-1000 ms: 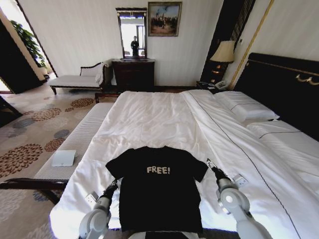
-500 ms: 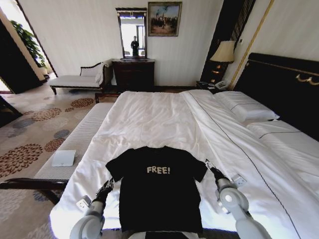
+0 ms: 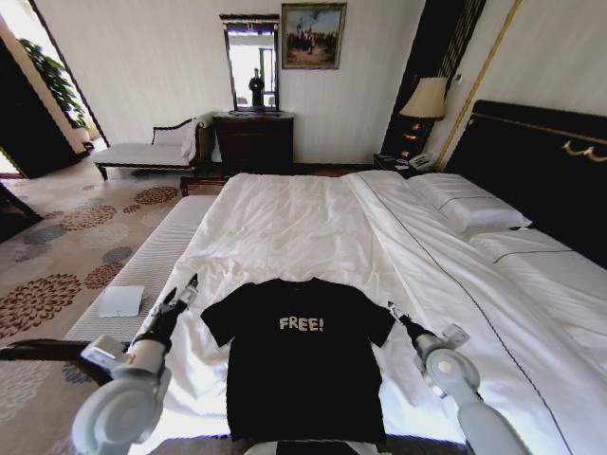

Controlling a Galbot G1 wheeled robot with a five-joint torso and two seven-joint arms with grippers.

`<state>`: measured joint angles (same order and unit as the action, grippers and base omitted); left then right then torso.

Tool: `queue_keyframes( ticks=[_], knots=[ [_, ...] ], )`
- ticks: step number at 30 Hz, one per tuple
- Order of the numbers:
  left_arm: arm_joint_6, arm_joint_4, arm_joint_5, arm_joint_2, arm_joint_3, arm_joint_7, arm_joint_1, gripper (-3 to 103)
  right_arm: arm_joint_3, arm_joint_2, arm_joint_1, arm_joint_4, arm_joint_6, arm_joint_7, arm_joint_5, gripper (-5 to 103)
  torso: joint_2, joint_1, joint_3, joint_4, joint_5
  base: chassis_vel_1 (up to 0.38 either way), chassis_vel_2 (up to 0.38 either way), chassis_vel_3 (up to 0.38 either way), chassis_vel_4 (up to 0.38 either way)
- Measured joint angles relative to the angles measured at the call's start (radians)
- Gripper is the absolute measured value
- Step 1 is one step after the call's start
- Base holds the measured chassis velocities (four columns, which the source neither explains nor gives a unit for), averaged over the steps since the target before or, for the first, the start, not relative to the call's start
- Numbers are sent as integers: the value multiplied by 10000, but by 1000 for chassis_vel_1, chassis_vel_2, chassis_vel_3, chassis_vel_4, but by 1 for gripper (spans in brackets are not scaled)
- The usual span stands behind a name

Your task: Fold the clothes on the bed.

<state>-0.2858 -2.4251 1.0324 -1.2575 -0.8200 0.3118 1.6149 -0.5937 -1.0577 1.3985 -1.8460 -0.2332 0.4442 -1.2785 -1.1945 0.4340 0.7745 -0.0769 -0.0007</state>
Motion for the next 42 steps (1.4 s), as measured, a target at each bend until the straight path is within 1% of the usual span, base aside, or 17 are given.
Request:
queue_keyframes(
  ticks=[4,6,13,15,17,20,22,26,27,29,31,35,36,37,38,41,42],
  knots=[
    [-36,355,-176,-37,-44,56,132,100,163,0,-268,407,40,-386,35,100,0,0,1,3,-2,0,0,0,0],
    [-37,717,-244,-209,-50,132,291,100,292,-36,-481,900,65,-788,187,100,0,0,1,2,-1,0,0,0,0],
    [-11,1033,-157,-305,-217,143,413,100,351,-284,-584,1678,592,-1261,556,101,0,0,1,0,-1,0,0,0,0],
    [13,1120,-89,-316,-249,145,412,100,347,-423,-563,1815,741,-1325,423,96,0,0,1,0,-1,0,0,0,0],
    [15,1126,-89,-319,-249,145,413,100,346,-441,-560,1826,755,-1327,404,96,0,0,1,0,-1,0,0,0,0],
    [47,1211,-158,-414,-127,146,415,100,319,-622,-551,1932,899,-1326,240,81,0,0,0,0,-1,0,0,0,0],
    [48,1215,-170,-434,-106,146,416,100,317,-644,-552,1949,921,-1323,218,81,0,0,0,0,-1,0,0,0,0],
    [79,1221,-226,-545,12,148,464,100,288,-770,-567,2101,1080,-1315,155,59,0,0,0,0,-1,0,0,0,0],
    [79,1221,-226,-545,12,148,464,100,288,-770,-567,2101,1080,-1315,155,59,0,0,0,0,-1,0,0,0,0],
    [120,1238,-235,-558,23,149,519,100,283,-853,-569,2183,1150,-1316,154,48,0,0,0,1,0,0,0,0,0],
    [137,1253,-239,-558,23,149,532,100,283,-875,-569,2205,1174,-1320,158,48,0,0,0,1,0,0,0,0,0],
    [184,1317,-247,-552,14,155,552,100,288,-929,-581,2223,1282,-1330,171,27,0,0,1,1,0,0,0,0,0],
    [184,1317,-247,-552,14,155,552,100,288,-929,-581,2223,1282,-1330,171,27,0,0,1,1,0,0,0,0,0],
    [189,1344,-250,-552,16,163,549,100,293,-936,-590,2223,1333,-1330,179,20,1,0,0,1,0,0,0,0,0],
    [191,1364,-255,-552,25,167,540,100,296,-938,-598,2223,1361,-1330,183,20,0,0,0,1,1,0,0,0,0],
    [197,1451,-281,-577,77,184,490,100,301,-938,-621,2219,1470,-1331,202,4,1,0,0,1,0,0,0,0,0],
    [197,1451,-281,-577,77,184,490,100,301,-938,-621,2219,1470,-1331,202,4,1,0,0,1,0,0,0,0,0]
  ],
)
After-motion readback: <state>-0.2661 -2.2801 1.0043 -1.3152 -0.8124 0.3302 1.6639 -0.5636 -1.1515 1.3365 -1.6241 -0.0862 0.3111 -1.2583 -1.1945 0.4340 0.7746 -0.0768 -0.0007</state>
